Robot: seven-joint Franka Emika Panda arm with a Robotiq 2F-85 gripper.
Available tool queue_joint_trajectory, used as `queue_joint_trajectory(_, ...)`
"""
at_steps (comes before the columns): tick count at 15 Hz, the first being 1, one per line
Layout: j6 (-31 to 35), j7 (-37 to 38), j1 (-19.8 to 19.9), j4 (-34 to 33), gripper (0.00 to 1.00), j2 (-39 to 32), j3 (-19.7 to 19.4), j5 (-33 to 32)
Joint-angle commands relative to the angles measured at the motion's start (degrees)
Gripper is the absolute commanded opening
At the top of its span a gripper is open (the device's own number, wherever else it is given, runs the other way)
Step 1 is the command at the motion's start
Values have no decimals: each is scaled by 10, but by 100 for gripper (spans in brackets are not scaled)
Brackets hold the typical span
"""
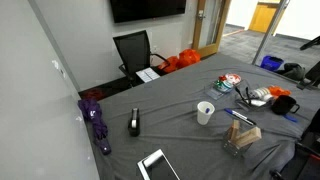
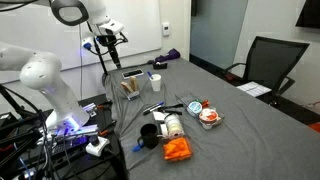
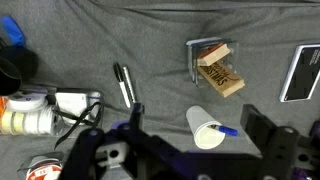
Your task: Move the brown box to the other container
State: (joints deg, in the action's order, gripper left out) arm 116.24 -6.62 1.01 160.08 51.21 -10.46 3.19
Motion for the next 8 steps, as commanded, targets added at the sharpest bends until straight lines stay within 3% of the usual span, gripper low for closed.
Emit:
queue_joint_trajectory(1, -2, -6, 9, 3, 100, -2, 8, 7)
queue_joint_trajectory(8, -3, 9, 13, 9, 100, -6, 15, 8)
